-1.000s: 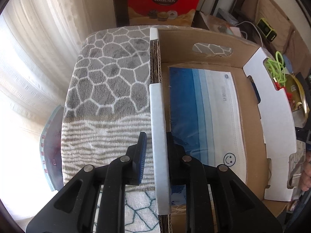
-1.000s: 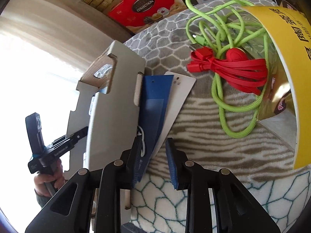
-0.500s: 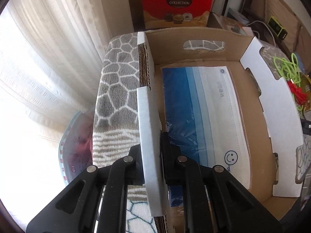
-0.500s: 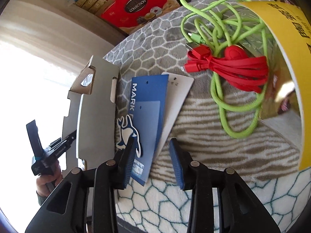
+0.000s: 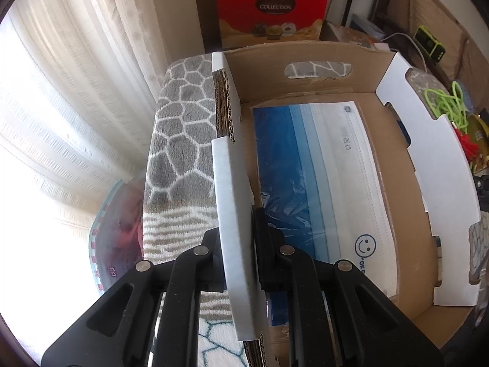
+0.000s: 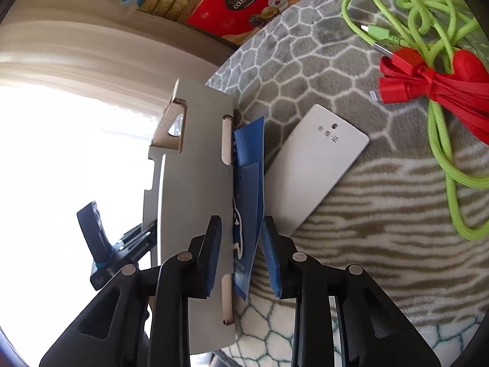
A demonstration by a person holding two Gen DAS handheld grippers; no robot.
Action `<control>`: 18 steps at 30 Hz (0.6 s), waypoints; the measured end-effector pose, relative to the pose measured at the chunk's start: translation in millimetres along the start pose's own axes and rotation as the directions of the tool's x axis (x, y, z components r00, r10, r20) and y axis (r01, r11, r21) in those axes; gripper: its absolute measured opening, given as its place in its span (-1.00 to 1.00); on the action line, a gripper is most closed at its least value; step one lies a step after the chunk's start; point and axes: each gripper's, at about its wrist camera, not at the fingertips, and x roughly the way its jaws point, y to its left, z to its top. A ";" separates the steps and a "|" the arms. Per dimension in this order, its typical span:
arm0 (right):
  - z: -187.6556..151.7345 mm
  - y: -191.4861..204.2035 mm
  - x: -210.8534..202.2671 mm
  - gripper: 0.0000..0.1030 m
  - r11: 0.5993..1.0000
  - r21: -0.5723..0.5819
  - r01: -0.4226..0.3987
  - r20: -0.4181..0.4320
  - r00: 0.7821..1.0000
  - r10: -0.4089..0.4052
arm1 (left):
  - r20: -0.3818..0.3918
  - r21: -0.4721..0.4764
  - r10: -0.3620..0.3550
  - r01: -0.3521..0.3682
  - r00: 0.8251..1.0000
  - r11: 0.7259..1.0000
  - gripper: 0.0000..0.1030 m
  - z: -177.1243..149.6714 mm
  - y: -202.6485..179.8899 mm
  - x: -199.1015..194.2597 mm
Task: Organize objects
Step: 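Lift the tag card with the right tool and carry it to the box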
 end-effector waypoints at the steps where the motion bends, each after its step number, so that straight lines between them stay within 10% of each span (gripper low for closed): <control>1: 0.7 0.0 1.8 -0.46 1.000 -0.001 -0.006 -0.004 1.000 0.006 | 0.001 0.003 0.001 -0.001 1.000 1.000 -0.75 0.3 -0.1 0.2; 8: 5.2 7.1 28.7 -0.94 0.998 -0.053 0.026 -0.071 0.997 -0.029 | 0.002 0.018 0.031 -0.031 1.000 0.999 -0.74 0.2 -5.3 -0.3; 18: 3.0 4.1 -1.5 -0.98 0.995 -0.055 0.081 0.025 0.997 -0.080 | 0.007 0.018 0.037 -0.038 0.999 0.999 -0.72 0.1 -2.2 -0.8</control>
